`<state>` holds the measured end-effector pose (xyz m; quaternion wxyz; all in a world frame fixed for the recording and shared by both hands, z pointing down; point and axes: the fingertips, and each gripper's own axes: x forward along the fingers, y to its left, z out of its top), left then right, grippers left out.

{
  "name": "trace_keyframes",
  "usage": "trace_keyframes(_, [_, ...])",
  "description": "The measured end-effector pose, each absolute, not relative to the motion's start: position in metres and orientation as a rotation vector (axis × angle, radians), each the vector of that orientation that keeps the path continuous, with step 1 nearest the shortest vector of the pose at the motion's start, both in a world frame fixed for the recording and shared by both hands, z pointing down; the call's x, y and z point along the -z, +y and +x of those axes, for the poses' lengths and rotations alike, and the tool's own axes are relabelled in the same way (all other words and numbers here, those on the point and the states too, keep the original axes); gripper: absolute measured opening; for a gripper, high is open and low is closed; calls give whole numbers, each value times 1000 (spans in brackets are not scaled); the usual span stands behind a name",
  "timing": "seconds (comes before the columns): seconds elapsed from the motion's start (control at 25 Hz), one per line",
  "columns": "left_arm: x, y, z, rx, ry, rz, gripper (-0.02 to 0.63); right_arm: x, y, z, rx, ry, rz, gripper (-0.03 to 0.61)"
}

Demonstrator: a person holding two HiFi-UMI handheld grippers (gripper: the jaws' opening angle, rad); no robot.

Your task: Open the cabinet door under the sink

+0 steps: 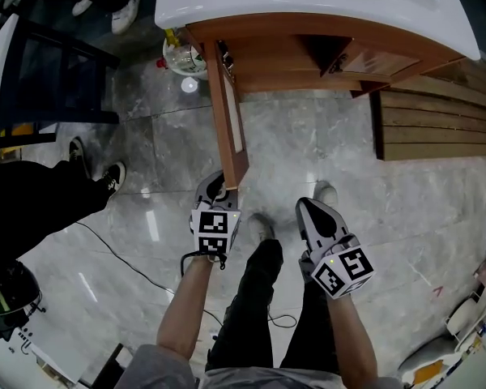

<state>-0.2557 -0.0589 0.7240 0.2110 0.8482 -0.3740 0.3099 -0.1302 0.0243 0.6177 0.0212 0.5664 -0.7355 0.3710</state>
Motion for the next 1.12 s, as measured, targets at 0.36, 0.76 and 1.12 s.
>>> trace_keyframes(0.36, [-727,-60,-288,-873,-1201,2180,25,-602,50,-132,-1162,-2295,1750,9])
trace_keyframes(0.76, [-670,-14,-282,-797,-1224,2155,8,-557,74,-121,-1120,-2354,1732,9])
trace_keyframes(1.12, [-531,12,-236,-607,-1203,2261,8,-474,81,-107,-1049,-2431,1711,9])
